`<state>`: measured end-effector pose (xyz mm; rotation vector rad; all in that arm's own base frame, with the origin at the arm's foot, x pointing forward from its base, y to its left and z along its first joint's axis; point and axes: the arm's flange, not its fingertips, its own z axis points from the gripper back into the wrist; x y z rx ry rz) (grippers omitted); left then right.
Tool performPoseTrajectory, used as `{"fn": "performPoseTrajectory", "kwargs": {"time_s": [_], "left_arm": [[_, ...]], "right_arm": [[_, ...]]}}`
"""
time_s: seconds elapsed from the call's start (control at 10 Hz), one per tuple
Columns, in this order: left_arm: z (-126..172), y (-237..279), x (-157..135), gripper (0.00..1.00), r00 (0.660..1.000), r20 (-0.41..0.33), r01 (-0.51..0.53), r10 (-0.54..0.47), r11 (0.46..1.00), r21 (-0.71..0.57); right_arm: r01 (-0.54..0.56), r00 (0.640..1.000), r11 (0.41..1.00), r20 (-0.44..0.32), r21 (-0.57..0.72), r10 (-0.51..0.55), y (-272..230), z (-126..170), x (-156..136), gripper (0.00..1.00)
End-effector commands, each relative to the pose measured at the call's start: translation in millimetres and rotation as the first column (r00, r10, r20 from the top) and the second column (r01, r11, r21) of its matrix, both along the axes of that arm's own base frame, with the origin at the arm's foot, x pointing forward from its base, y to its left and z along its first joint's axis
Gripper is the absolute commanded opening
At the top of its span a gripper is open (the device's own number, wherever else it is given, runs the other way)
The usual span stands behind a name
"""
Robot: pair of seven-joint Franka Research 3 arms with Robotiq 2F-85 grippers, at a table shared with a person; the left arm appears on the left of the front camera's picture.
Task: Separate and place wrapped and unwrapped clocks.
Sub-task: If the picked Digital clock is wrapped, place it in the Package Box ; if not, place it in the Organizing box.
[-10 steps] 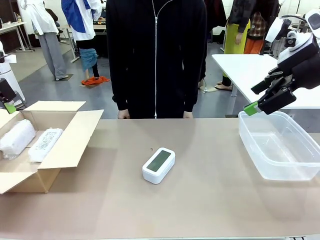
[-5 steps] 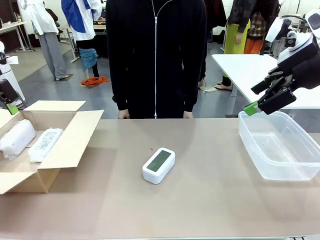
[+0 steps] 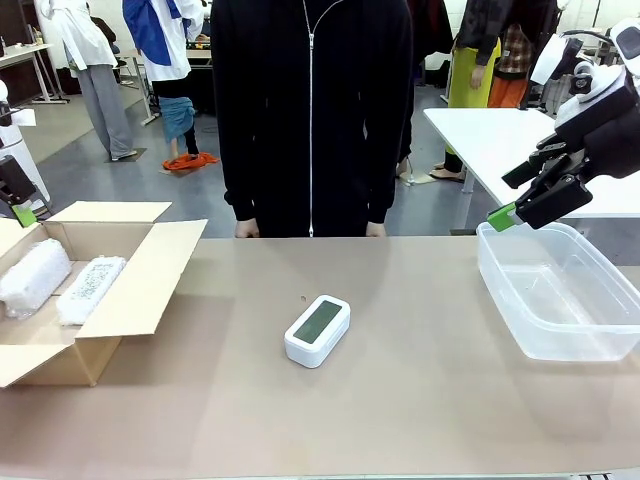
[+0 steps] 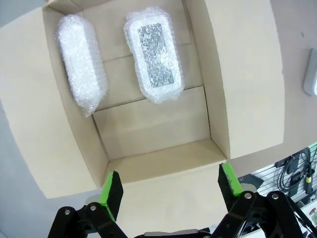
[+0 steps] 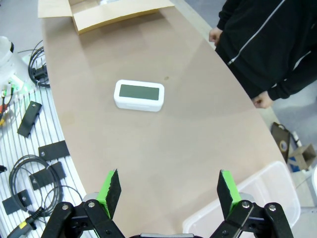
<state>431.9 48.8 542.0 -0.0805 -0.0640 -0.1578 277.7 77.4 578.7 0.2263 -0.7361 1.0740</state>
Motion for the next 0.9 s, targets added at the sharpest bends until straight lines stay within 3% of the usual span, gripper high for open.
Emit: {"fn": "performPoseTrajectory", "kwargs": {"time_s": [0.0, 0.8], "left_arm": [[1.3, 0.1, -0.7, 1.00, 1.000, 0.012, -0.001, 0.001, 1.000, 0.001], [1.3, 0.1, -0.7, 1.00, 1.000, 0.012, -0.001, 0.001, 1.000, 0.001]], "right_arm": [[-0.014, 1.000, 1.000, -0.011, 0.014, 0.014, 1.0, -1.4, 0.7, 1.00], [-0.014, 1.000, 1.000, -0.011, 0.014, 0.014, 1.0, -1.4, 0.7, 1.00]]}}
